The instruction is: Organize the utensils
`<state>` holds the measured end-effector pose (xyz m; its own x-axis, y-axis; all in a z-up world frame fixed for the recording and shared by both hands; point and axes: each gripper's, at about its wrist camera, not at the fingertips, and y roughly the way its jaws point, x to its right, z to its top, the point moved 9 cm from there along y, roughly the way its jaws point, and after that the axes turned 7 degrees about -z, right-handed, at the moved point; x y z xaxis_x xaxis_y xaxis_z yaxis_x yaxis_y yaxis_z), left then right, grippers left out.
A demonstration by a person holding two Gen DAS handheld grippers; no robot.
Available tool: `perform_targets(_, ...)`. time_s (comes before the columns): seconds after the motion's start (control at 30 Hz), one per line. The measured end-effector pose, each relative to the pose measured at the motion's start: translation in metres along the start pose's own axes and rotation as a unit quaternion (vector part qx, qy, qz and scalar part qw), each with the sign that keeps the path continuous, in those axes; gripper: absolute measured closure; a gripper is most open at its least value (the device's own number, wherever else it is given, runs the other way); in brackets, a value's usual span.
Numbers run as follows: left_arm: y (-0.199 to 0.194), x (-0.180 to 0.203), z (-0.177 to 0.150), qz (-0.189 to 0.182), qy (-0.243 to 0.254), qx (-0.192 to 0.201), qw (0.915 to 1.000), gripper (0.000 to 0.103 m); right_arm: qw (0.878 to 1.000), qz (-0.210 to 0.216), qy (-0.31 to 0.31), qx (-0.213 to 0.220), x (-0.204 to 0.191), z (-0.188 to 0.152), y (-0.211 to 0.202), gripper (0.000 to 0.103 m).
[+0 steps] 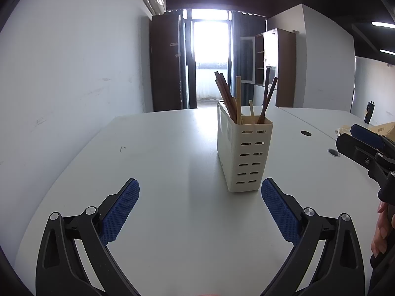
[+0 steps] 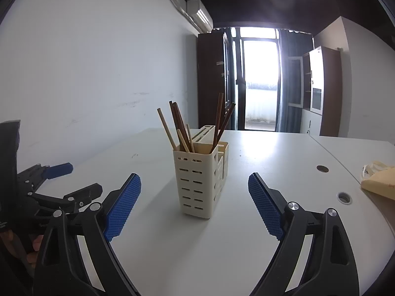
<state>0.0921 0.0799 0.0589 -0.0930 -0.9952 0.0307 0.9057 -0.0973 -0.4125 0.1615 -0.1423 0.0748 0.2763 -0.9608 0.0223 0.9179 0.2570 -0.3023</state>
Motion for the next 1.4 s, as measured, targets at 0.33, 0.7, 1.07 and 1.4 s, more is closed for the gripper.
perform_targets(0.33,0.0004,-0.0022,0.0027,0.001,-0.002,0.005,1.0,0.006,1.0,0.002,0.002,-0.004,0.0008,-0.0011,0.0001,0.014)
perform_targets(0.7,-0.0011,-0.0003,0.0028,-0.001,0.0,0.007,1.0,0.006,1.0,0.008,0.006,-0.002,0.0001,0.0,-0.0025,0.014)
perform_targets(1.07,-0.0015,0.0014,0.003,-0.003,0.0,0.007,1.0,0.006,1.0,0.012,0.009,0.003,0.0004,0.0004,-0.0054,0.014)
perform_targets(1.4,-0.0017,0.0016,0.002,-0.002,-0.003,0.006,1.0,0.006,1.0,0.014,0.009,0.003,-0.0001,-0.0008,-0.0046,0.014)
